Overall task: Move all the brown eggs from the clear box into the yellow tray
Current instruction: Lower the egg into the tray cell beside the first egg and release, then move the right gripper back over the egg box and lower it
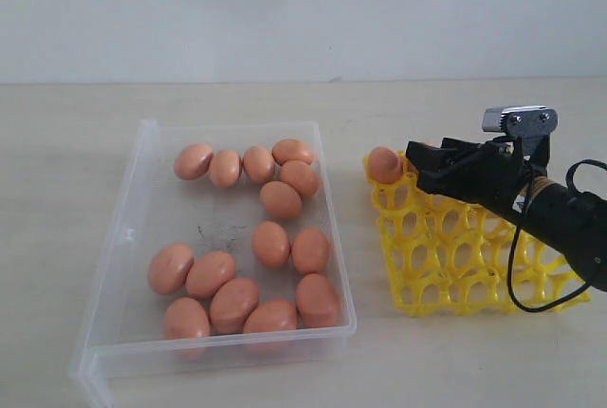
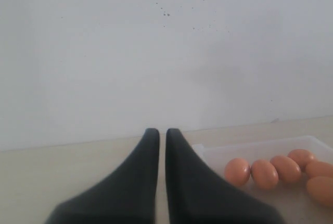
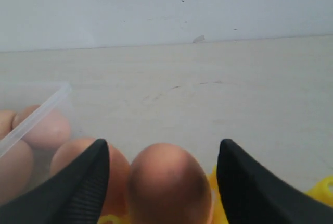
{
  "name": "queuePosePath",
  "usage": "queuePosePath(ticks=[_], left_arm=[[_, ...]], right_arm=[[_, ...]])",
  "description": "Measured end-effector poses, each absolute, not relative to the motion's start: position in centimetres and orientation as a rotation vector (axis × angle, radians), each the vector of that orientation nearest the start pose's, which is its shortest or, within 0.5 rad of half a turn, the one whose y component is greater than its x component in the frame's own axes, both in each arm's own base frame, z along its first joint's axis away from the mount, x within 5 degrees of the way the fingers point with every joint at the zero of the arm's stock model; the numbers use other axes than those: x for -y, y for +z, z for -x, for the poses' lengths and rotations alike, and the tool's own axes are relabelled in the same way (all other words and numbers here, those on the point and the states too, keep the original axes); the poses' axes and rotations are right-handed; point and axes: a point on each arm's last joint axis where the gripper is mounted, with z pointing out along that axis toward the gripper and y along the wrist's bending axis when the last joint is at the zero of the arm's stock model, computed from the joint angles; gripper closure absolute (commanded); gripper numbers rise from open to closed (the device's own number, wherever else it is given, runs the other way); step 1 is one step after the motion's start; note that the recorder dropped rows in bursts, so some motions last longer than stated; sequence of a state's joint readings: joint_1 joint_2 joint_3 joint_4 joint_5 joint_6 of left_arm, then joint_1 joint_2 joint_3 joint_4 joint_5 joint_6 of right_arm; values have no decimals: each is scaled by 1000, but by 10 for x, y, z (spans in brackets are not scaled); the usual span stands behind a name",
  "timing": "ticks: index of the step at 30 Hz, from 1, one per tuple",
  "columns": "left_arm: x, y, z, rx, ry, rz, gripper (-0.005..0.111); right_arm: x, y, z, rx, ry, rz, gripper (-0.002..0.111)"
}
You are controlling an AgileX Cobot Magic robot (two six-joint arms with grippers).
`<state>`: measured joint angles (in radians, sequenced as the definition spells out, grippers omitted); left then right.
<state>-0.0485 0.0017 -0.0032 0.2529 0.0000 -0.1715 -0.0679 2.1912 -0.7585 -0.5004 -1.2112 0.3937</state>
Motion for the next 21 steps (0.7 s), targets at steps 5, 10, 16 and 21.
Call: queuePosePath(ticks=[5, 10, 16, 21], left_arm=[[3, 214, -56, -1479, 27, -96, 103], [3, 214, -56, -1479, 27, -96, 103], [3, 214, -56, -1479, 27, -96, 103], [3, 214, -56, -1479, 27, -96, 103]], right_arm=[[-14, 108, -359, -1671, 472, 100, 53], [-20, 157, -355, -1547, 506, 186, 53], [-51, 195, -342, -1496, 679, 498, 53], [-100, 198, -343, -1690, 711, 796, 53]])
